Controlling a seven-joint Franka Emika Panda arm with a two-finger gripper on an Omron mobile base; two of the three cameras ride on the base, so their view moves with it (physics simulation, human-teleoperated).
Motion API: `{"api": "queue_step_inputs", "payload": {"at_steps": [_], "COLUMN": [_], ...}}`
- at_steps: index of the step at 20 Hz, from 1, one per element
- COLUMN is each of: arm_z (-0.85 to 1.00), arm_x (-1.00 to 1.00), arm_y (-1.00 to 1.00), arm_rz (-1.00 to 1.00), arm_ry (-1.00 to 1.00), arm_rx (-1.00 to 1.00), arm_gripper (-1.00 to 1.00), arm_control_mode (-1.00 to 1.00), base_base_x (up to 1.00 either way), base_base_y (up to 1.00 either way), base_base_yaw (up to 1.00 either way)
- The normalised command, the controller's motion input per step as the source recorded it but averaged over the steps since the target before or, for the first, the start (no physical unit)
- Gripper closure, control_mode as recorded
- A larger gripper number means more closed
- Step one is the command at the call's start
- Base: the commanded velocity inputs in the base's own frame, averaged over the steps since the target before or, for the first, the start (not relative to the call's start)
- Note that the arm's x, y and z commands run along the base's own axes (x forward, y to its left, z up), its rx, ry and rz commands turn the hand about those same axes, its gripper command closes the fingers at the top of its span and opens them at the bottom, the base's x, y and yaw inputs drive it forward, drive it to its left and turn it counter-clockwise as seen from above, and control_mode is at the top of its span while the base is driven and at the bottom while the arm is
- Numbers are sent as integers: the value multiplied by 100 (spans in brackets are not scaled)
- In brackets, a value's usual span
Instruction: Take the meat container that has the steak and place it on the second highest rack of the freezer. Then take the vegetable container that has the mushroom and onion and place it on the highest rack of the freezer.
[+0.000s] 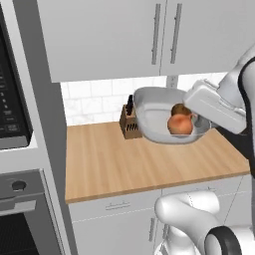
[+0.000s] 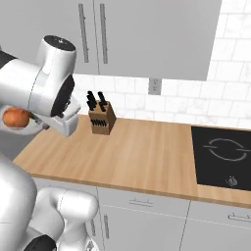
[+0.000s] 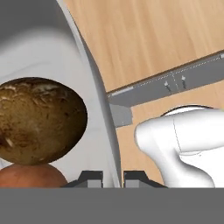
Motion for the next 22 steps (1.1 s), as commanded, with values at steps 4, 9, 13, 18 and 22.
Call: {"api": "queue_step_inputs", "payload": {"at_steps": [4,9,13,18,22], "arm_z": [47,7,0,0,0], "arm_x": [-52,-22,-5,0,0], "arm_y": [0,0,0,0,0], "arm_rz": [3,5,0,0,0], "arm_ry": [-19,-1,0,0,0], "arm_rx": [3,3,0,0,0], "arm_gripper": [100,100,100,100,100], "arm_control_mode": [-100,-100,100,100,100], "base_base_x": [0,0,0,-25,-94], "base_base_y": [0,0,0,-13,-25], "base_base_yaw": [0,0,0,3,11]}}
